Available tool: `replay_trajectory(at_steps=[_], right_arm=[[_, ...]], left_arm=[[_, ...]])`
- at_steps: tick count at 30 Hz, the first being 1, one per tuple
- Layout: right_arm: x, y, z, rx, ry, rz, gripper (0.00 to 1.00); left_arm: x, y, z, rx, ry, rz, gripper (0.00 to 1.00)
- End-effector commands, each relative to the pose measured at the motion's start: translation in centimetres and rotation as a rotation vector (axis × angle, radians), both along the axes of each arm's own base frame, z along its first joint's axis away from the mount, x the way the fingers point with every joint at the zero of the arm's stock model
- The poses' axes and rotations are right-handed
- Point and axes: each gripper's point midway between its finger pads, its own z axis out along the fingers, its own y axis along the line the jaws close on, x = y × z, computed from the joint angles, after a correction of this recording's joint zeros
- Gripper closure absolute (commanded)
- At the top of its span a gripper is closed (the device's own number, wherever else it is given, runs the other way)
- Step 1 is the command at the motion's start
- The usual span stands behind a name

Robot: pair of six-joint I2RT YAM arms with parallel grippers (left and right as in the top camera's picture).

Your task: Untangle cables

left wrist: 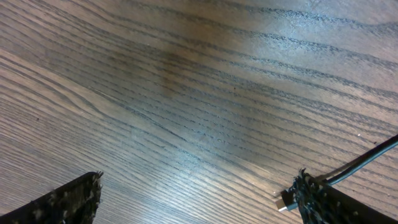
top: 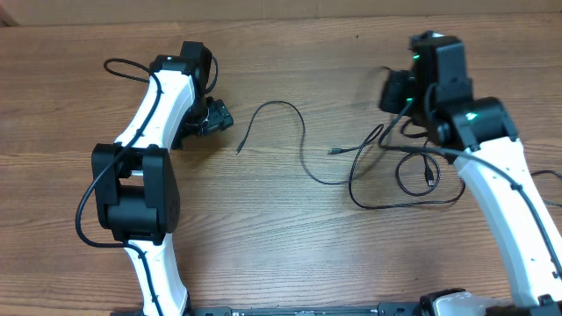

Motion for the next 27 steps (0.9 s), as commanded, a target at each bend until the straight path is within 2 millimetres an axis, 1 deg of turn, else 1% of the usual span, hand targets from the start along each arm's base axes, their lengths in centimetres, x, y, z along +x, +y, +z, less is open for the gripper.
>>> replay_trajectory(at_steps=[1, 2, 3, 4, 6, 8, 10, 15, 18, 27], right_arm=[[0.0, -2.4, -1.6, -0.02, 0.047, -0.056, 0.96], [-0.1, -3.0, -2.0, -0.022, 0.063, -0.069, 0.93], [-0.2, -3.6, -2.5, -0.024, 0.078, -0.083, 0.85], [-0.3, -4.0, -2.8, -0.025, 0.09, -0.093, 0.73], [-0.4, -4.5, -3.2, -0.028, 0.11, -0.106, 0.38], [-0.4, -4.6, -3.6, -0.029, 0.121, -0.109, 0.16], [-0.3, -4.6, -3.8, -0.03, 0.129, -0.109, 0.0], [-0.4, -4.6, -4.3, -0.032, 0.146, -0.109, 0.0], [-1.0, -4.7, -4.6, -0.037, 0.175, -0.109, 0.0], [-1.1, -4.7, -4.7, -0.037, 0.179, -0.109, 0.0]], left_arm=[[-0.2, 0.2, -0.4, 0.018, 0.011, 0.001, 0.0], [-0.2, 0.2, -0.4, 0.018, 0.01, 0.001, 0.01], [-0.2, 0.2, -0.4, 0.018, 0.011, 0.001, 0.01], [-0.2, 0.2, -0.4, 0.018, 0.011, 0.001, 0.0], [-0.2, 0.2, -0.4, 0.018, 0.011, 0.0, 0.01], [-0.2, 0.2, -0.4, 0.018, 0.011, 0.001, 0.01], [-0.2, 0.2, -0.4, 0.018, 0.011, 0.001, 0.0], [-0.2, 0.2, -0.4, 0.018, 0.011, 0.001, 0.01], [-0.2, 0.2, -0.4, 0.018, 0.011, 0.001, 0.01], [-0.2, 0.2, -0.4, 0.018, 0.011, 0.001, 0.01]])
